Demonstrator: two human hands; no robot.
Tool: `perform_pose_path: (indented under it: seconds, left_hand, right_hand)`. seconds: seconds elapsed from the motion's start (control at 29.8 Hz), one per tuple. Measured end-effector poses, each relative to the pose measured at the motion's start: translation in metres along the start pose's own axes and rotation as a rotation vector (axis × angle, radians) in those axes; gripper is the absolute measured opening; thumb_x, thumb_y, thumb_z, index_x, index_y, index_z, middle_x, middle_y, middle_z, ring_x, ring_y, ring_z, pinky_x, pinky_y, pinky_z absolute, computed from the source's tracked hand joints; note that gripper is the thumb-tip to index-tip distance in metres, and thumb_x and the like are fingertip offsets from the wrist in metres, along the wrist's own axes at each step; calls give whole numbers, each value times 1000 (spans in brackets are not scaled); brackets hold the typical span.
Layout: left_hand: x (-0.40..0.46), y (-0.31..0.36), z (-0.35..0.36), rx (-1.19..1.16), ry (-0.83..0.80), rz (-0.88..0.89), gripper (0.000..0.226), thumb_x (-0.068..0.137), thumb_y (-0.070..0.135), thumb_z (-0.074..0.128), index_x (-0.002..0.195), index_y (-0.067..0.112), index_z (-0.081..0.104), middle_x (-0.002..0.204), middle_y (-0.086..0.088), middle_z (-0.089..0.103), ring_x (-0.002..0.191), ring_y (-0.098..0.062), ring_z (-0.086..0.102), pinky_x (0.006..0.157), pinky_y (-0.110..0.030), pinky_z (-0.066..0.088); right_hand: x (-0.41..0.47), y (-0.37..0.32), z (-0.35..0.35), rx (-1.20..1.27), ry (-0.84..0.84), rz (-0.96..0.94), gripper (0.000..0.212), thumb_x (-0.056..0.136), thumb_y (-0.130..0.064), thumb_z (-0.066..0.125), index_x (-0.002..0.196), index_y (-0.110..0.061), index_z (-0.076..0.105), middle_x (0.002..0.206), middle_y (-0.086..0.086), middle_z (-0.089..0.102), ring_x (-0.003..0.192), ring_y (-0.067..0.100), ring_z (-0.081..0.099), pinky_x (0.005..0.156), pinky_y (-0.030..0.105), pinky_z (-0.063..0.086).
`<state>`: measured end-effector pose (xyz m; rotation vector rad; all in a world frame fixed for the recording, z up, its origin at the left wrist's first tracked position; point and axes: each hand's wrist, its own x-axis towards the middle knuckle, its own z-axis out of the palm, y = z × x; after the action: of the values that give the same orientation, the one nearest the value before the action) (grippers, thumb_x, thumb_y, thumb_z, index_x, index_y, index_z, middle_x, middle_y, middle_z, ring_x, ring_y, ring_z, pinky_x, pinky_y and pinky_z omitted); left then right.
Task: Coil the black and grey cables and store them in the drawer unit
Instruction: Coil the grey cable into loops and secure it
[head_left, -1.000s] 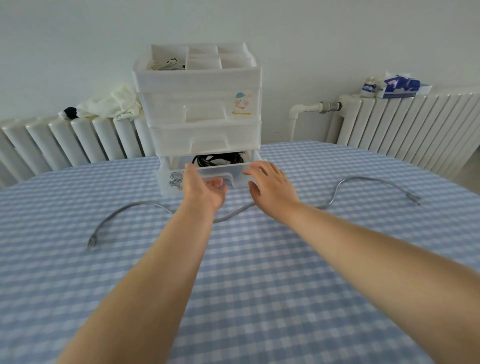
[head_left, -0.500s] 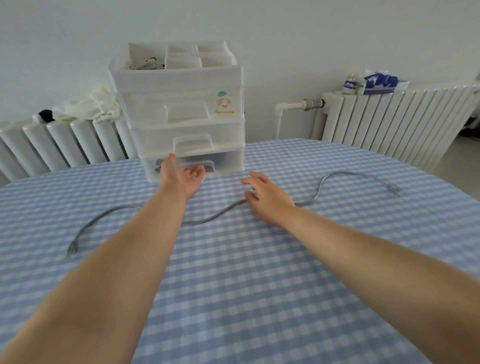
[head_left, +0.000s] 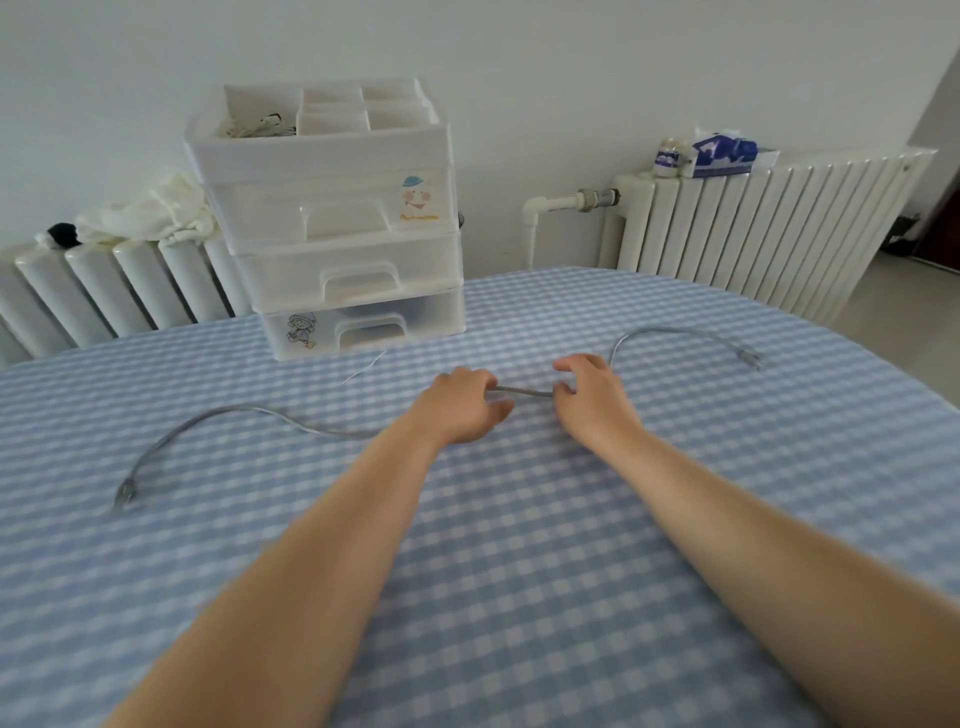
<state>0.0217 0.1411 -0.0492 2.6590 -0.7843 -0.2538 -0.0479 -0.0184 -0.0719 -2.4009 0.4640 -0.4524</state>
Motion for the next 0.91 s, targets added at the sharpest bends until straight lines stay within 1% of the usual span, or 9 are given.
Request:
perform_pose_path:
  seconds: [0.1, 0.2, 0.27, 0.34, 0.44, 0.6, 0.71, 0.77, 0.91]
  left_hand:
    - [-7, 12, 6, -54, 45, 3, 51, 93, 46, 53, 136, 20, 46, 129, -4, 56, 121, -25, 48, 99, -38, 41]
    - [-16, 30, 9, -192, 32, 14, 33, 95, 44, 48, 107, 18, 63, 106, 1, 68, 99, -19, 61, 86, -35, 48]
    - [-24, 45, 13, -227, 33, 51, 35, 96, 41, 48, 92, 12, 67, 93, -1, 70, 88, -19, 63, 82, -37, 51]
    - [-31, 60, 21, -201, 66, 124, 32, 95, 38, 50, 86, 12, 66, 87, -1, 69, 83, -18, 63, 80, -38, 51]
    - [-41, 74, 25, -242, 97, 238, 26, 94, 32, 53, 87, 11, 67, 79, 3, 67, 73, -10, 60, 71, -29, 49]
    - [-50, 77, 38, -348, 49, 280, 17, 92, 31, 59, 89, 18, 69, 75, 11, 65, 60, 4, 53, 63, -17, 41]
    - [-52, 72, 51, -392, 145, 250, 33, 93, 29, 58, 126, 24, 56, 117, 5, 60, 95, -8, 59, 84, -24, 47]
    - [-52, 66, 51, -309, 320, 289, 58, 92, 23, 58, 145, 25, 33, 141, 1, 39, 124, -14, 45, 100, -29, 41]
    - [-51, 58, 32, -93, 494, 363, 70, 90, 20, 62, 149, 29, 26, 157, 0, 19, 142, -23, 21, 110, -39, 26]
  right_hand:
    - [-1, 12, -16, 371, 97, 285, 34, 89, -16, 55, 123, -17, 52, 127, 3, 47, 95, 14, 56, 76, 14, 45]
    - [-5, 9, -41, 986, 206, 590, 5, 87, -8, 55, 87, -13, 54, 84, 5, 56, 64, 12, 50, 59, 26, 43]
    - [-12, 6, -53, 1100, 179, 625, 19, 90, -3, 53, 76, -15, 51, 75, 2, 53, 64, 14, 52, 66, 32, 48]
    - [-17, 7, -59, 1150, 158, 662, 12, 93, -4, 52, 85, -12, 53, 80, 2, 51, 72, 18, 57, 73, 33, 51]
    - [-18, 18, -65, 1250, 118, 718, 4, 93, -11, 55, 92, -10, 51, 93, 8, 51, 78, 22, 59, 65, 33, 50]
    - [-22, 19, -71, 1208, 26, 671, 7, 97, -8, 47, 96, -4, 52, 86, 7, 59, 64, 16, 58, 39, 19, 41]
    - [-25, 15, -68, 979, -13, 612, 12, 96, -4, 49, 101, -9, 58, 79, 3, 55, 55, 9, 49, 31, 12, 29]
    - [-29, 11, -73, 734, -74, 510, 20, 94, -9, 57, 113, -11, 60, 74, 3, 52, 51, 9, 42, 34, 17, 29]
    - [-42, 0, -91, 399, -312, 255, 15, 94, -17, 59, 107, -19, 65, 71, 1, 49, 48, 9, 33, 39, 20, 24]
